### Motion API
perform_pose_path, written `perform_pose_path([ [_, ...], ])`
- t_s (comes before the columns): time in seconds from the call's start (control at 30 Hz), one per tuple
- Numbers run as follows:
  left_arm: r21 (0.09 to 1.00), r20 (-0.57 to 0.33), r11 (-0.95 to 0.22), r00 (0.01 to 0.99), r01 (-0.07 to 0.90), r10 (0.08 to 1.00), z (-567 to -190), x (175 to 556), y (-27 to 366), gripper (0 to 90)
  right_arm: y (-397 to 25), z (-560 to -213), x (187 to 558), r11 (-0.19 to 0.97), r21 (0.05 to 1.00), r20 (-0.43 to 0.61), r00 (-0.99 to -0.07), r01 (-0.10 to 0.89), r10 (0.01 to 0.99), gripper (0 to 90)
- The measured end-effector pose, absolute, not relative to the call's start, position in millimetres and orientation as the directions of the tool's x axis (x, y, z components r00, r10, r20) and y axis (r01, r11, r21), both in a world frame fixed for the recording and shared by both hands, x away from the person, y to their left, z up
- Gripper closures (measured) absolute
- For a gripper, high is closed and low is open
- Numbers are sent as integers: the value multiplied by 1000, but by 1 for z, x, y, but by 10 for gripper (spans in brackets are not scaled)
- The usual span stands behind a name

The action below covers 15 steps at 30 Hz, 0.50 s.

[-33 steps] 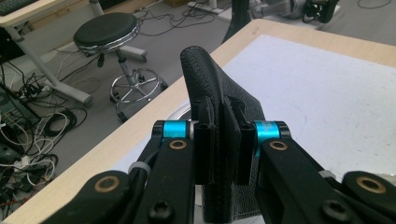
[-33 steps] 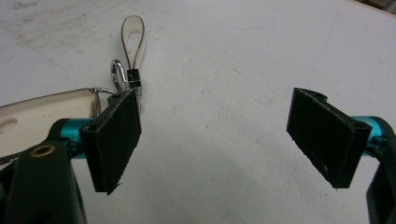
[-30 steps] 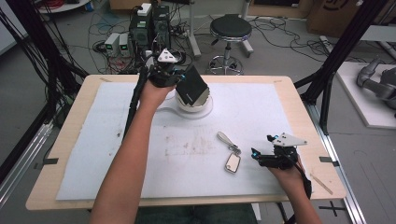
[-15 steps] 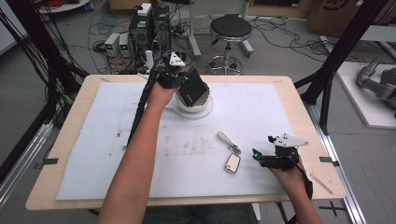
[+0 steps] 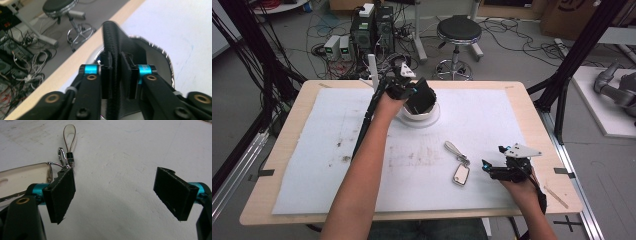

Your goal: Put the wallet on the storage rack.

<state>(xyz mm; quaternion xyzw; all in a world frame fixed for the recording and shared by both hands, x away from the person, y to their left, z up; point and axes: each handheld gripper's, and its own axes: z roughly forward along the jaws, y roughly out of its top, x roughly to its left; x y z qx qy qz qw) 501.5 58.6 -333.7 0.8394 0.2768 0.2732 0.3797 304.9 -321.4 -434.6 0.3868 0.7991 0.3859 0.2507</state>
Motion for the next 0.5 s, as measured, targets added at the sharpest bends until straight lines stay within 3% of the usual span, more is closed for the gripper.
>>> perform_pose_path([
  [0.17,815,210,-502,659,290,723,-334,499,61,500,-322,-435,305,400,810,-98,-574,428,813,179],
  [0.5,851,170,-454,679,265,714,-323,478,71,402,-315,-433,309,402,815,-98,-584,417,806,178],
])
